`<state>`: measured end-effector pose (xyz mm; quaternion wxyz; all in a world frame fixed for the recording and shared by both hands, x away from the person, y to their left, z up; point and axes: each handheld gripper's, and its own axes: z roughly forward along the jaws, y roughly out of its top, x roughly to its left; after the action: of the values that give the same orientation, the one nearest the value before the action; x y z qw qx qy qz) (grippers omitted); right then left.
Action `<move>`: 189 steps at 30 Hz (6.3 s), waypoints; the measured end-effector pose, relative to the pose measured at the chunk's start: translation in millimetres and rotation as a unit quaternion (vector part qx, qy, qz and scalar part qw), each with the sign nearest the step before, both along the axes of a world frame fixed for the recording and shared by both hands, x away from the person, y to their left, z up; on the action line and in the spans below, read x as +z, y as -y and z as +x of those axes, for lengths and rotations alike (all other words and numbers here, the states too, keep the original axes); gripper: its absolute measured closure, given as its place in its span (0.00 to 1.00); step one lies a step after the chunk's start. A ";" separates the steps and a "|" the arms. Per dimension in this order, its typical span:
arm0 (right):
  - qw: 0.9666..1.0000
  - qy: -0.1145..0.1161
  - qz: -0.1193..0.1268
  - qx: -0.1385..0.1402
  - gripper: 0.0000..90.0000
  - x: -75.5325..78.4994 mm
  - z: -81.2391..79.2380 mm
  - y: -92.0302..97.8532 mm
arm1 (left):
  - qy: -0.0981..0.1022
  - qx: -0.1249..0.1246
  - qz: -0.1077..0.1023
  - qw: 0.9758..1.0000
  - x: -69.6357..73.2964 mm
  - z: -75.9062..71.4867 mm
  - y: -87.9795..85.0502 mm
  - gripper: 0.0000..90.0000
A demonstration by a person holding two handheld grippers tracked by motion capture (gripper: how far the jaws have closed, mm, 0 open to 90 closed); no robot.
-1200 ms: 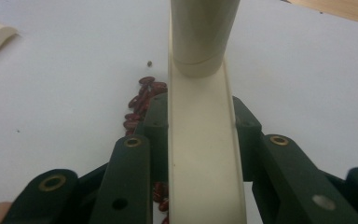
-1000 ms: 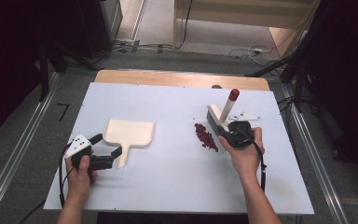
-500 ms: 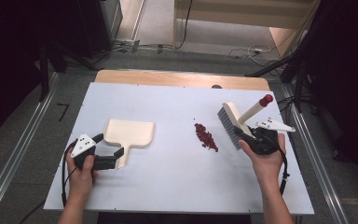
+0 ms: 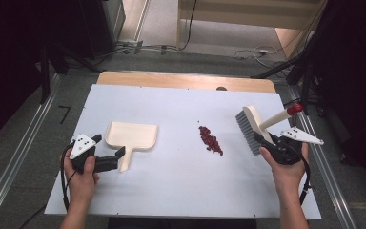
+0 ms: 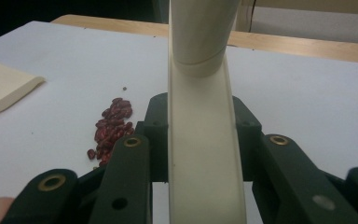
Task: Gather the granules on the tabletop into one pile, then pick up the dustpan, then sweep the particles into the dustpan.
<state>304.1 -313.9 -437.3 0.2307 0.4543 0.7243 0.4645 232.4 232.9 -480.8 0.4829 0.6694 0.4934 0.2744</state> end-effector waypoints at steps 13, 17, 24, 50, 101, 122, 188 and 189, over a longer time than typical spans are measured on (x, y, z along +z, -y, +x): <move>1.000 0.006 0.008 -0.003 0.72 2.3 -1.4 11.8 | -0.058 0.000 0.019 0.998 14.9 -4.5 29.4 0.10; 1.000 0.003 0.009 -0.002 0.72 1.5 -0.8 12.1 | -0.076 0.018 0.035 0.996 10.4 -6.4 35.3 0.20; 1.000 0.002 0.007 0.005 0.72 -0.3 -1.6 9.2 | -0.120 0.034 0.061 0.990 -4.4 -7.5 44.7 0.30; 1.000 -0.003 0.000 0.003 0.72 -3.7 -0.6 4.5 | -0.145 0.117 0.089 0.978 -39.6 19.7 63.0 0.55; 1.000 -0.003 0.006 0.005 0.72 -2.1 -1.8 5.6 | -0.045 0.012 0.091 0.995 26.0 5.8 55.3 0.73; 1.000 -0.002 0.007 0.007 0.72 -1.5 -1.9 4.7 | -0.046 -0.091 0.091 0.991 26.4 1.0 100.2 0.73; 0.989 -0.057 -0.122 0.058 0.72 -25.7 2.4 -84.2 | -0.154 -0.250 0.154 0.943 -13.0 15.3 161.7 0.73; 0.989 -0.057 -0.124 0.060 0.72 -25.7 1.7 -85.3 | -0.153 -0.251 0.154 0.943 -13.3 15.7 161.9 0.73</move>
<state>305.9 -228.7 -463.0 0.2150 0.4038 0.8142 0.3574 248.1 70.9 -494.1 0.3456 0.8717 0.3289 0.1116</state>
